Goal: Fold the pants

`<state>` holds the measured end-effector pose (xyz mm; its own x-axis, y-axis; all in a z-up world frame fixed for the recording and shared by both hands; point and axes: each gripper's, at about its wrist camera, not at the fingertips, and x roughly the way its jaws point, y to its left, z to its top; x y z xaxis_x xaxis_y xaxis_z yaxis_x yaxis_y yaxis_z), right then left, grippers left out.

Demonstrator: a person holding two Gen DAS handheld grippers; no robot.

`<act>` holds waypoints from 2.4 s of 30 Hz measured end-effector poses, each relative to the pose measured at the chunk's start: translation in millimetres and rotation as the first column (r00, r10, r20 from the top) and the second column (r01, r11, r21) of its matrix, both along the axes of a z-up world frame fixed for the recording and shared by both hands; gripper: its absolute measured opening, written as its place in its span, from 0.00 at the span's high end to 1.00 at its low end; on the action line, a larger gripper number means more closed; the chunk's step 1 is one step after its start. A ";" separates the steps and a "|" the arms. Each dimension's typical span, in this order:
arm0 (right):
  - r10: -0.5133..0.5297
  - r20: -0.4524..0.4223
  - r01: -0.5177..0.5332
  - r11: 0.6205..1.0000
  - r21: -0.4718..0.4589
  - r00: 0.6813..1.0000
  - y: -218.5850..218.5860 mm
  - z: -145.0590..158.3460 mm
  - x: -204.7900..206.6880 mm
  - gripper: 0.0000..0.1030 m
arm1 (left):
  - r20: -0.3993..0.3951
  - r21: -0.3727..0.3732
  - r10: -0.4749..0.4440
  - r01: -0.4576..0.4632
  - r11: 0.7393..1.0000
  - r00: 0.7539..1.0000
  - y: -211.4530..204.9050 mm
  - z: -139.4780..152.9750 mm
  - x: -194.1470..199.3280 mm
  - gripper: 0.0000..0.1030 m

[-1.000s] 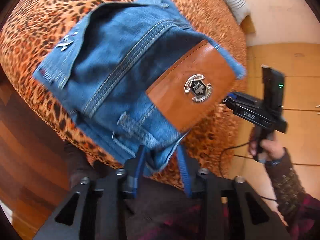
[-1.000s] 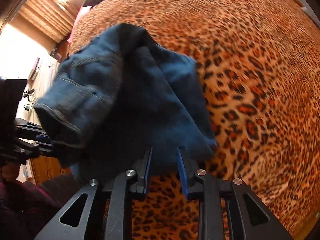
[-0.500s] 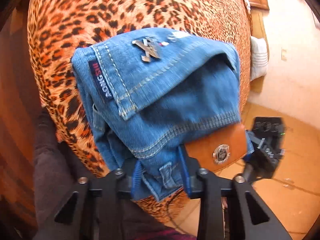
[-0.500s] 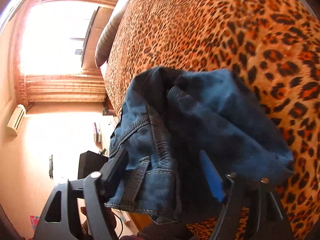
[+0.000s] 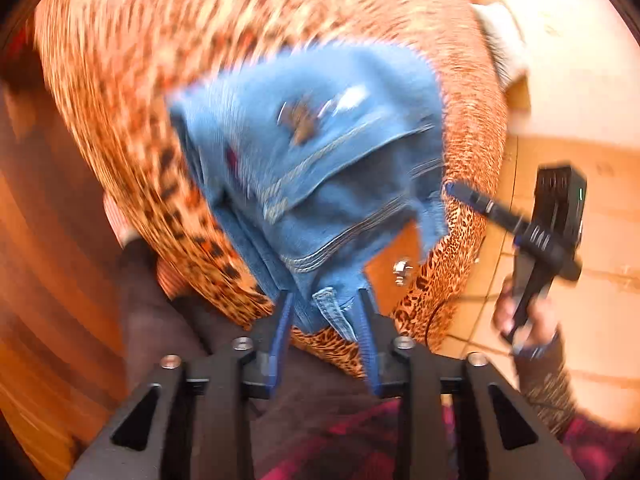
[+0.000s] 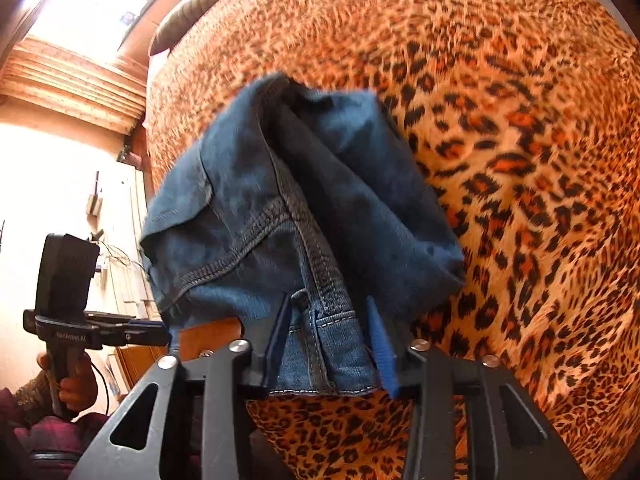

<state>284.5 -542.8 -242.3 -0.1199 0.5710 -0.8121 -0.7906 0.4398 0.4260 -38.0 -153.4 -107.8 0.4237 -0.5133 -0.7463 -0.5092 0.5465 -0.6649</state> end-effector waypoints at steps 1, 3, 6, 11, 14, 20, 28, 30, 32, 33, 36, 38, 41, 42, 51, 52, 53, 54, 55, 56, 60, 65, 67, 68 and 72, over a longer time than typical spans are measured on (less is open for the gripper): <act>-0.013 -0.016 0.014 0.999 0.052 1.000 -2.6 11.2 6.3 0.40 | 0.019 0.070 0.002 -0.003 0.998 1.000 0.6 14.4 -0.5 0.55; -0.026 -0.053 0.033 0.989 0.144 0.998 5.0 24.9 17.2 0.35 | 0.039 0.145 0.042 -0.047 0.988 0.998 15.1 25.4 5.7 0.44; -0.038 -0.103 0.055 0.984 0.167 0.994 38.4 21.9 28.5 0.33 | 0.039 0.107 0.146 -0.150 0.983 0.988 30.9 18.8 16.4 0.43; -0.016 -0.031 0.019 0.993 0.116 0.999 83.8 16.8 23.7 0.95 | -0.070 0.291 0.106 -0.082 0.953 0.992 7.0 3.1 52.1 0.56; 0.012 0.118 -0.014 1.000 0.014 0.993 114.8 26.7 7.4 0.96 | -0.099 0.464 0.013 0.035 0.885 0.995 -27.1 7.3 67.2 0.55; -0.053 0.063 0.049 0.996 0.072 0.997 77.3 41.1 17.2 0.75 | -0.109 0.416 -0.153 0.185 0.890 0.982 -37.4 44.7 60.1 0.58; -0.330 -0.147 0.346 0.933 0.100 0.933 -35.1 10.0 30.8 0.37 | -0.041 0.453 -0.241 0.233 0.861 0.970 -7.5 81.9 123.3 0.36; -0.394 -0.252 0.430 0.897 0.102 0.884 -59.2 -10.9 26.1 0.37 | -0.065 0.420 -0.304 0.302 0.856 0.950 -4.7 70.5 161.8 0.36; -0.456 -0.322 0.509 0.855 0.100 0.830 -70.4 -30.8 17.2 0.37 | -0.095 0.404 -0.369 0.374 0.835 0.925 -5.0 61.8 197.7 0.36; -0.479 -0.346 0.540 0.835 0.102 0.807 -75.3 -36.9 10.4 0.37 | -0.123 0.401 -0.392 0.407 0.821 0.912 -5.1 57.2 214.0 0.36; -0.540 -0.406 0.626 0.772 0.111 0.737 -86.1 -46.4 -10.4 0.37 | -0.146 0.355 -0.454 0.475 0.805 0.879 5.7 35.2 250.8 0.36; -0.584 -0.444 0.686 0.720 0.104 0.680 -86.8 -54.6 -22.8 0.37 | -0.160 0.300 -0.492 0.517 0.802 0.856 9.9 23.4 269.4 0.36; -0.610 -0.497 0.743 0.660 0.111 0.617 -74.1 -63.5 -35.8 0.37 | -0.153 0.180 -0.571 0.591 0.786 0.806 17.4 -11.4 299.2 0.27; -0.634 -0.471 0.754 0.647 0.112 0.613 -68.1 -62.8 -39.7 0.40 | -0.162 0.153 -0.602 0.622 0.768 0.782 16.2 -24.3 307.9 0.27; -0.824 -0.238 0.857 0.503 0.114 0.515 -30.7 -5.6 -42.2 0.82 | -0.143 0.329 -0.707 0.707 0.626 0.693 -2.2 -17.6 339.7 0.70; -0.839 -0.224 0.869 0.480 0.123 0.496 -29.3 -3.0 -38.2 0.82 | -0.147 0.382 -0.703 0.695 0.609 0.696 -3.5 -18.3 344.6 0.72; -0.849 -0.219 0.877 0.467 0.113 0.480 -33.7 -5.1 -36.0 0.82 | -0.169 0.417 -0.699 0.693 0.588 0.695 -5.8 -23.2 350.1 0.75; -0.863 -0.223 0.891 0.447 0.081 0.454 -32.2 -14.6 -28.2 0.81 | -0.190 0.424 -0.697 0.698 0.576 0.691 -8.1 -29.2 355.6 0.75; -0.865 -0.224 0.892 0.450 0.046 0.448 -29.7 -24.9 -20.7 0.78 | -0.218 0.413 -0.682 0.699 0.584 0.698 -9.3 -37.8 363.1 0.75; -0.868 -0.202 0.887 0.462 0.007 0.453 -24.1 -33.4 -13.9 0.75 | -0.225 0.398 -0.668 0.693 0.601 0.709 -8.9 -39.4 366.6 0.75; -0.879 -0.187 0.896 0.444 0.013 0.438 -19.8 -25.9 -20.5 0.59 | -0.137 0.347 -0.655 0.655 0.671 0.743 8.3 -17.0 367.0 0.70; -0.896 -0.242 0.927 0.372 0.048 0.372 -42.0 -25.6 -32.7 0.43 | -0.131 0.327 -0.683 0.681 0.655 0.719 13.9 -16.8 361.3 0.44; -0.887 -0.276 0.927 0.368 0.064 0.371 -47.9 -29.3 -32.6 0.69 | -0.135 0.287 -0.685 0.690 0.664 0.716 13.3 -24.2 356.0 0.59; -0.878 -0.269 0.917 0.393 0.069 0.396 -44.4 -24.6 -30.6 0.86 | -0.125 0.294 -0.686 0.687 0.665 0.717 12.3 -22.5 355.4 0.71; -0.870 -0.176 0.882 0.428 0.194 0.461 -29.8 13.5 -30.0 0.88 | -0.098 0.387 -0.661 0.640 0.664 0.744 5.5 -11.8 351.7 0.76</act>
<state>254.5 -572.7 -228.8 0.5244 0.5479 -0.6518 -0.0161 0.7717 0.6357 313.7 -147.9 -119.6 0.1291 -0.3589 -0.9244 0.0974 0.9323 -0.3483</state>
